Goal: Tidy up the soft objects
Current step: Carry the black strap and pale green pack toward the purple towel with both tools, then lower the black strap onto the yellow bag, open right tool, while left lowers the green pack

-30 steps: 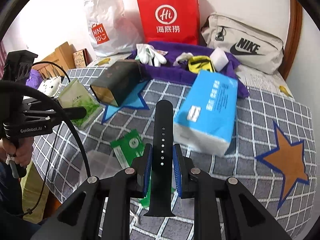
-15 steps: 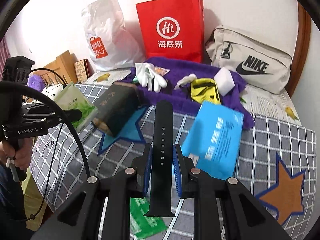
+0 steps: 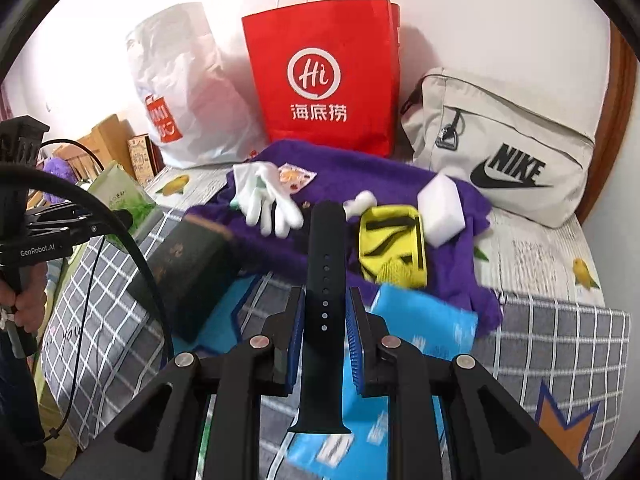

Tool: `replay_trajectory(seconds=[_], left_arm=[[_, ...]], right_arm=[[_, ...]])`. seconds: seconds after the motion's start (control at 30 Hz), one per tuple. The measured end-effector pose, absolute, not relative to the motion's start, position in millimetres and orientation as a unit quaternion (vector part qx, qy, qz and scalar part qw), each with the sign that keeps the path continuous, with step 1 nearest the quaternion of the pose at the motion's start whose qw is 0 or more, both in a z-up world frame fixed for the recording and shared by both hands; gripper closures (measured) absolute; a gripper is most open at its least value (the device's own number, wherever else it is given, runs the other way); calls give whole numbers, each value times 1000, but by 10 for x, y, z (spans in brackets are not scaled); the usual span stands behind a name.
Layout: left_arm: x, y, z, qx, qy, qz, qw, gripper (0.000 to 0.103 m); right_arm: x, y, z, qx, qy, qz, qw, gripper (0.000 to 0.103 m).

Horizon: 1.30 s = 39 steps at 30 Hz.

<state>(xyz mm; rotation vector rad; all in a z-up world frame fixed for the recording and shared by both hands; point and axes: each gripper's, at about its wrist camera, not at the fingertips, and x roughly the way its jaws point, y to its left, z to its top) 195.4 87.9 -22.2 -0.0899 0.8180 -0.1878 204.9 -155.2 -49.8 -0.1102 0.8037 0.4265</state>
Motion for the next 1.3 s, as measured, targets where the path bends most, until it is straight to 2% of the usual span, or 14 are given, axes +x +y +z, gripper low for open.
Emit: replay_trajectory(seconds=[0.67,1.3], left_arm=[[2931,698,-269,-42,411,-117,903,62],[3489,509,-570,-46,441,-108,890,62]], right_arm=[[3154,-1572,-526,-31,385,201,900,82],[3865,-1439,-1054,-51,457,190,867,82]])
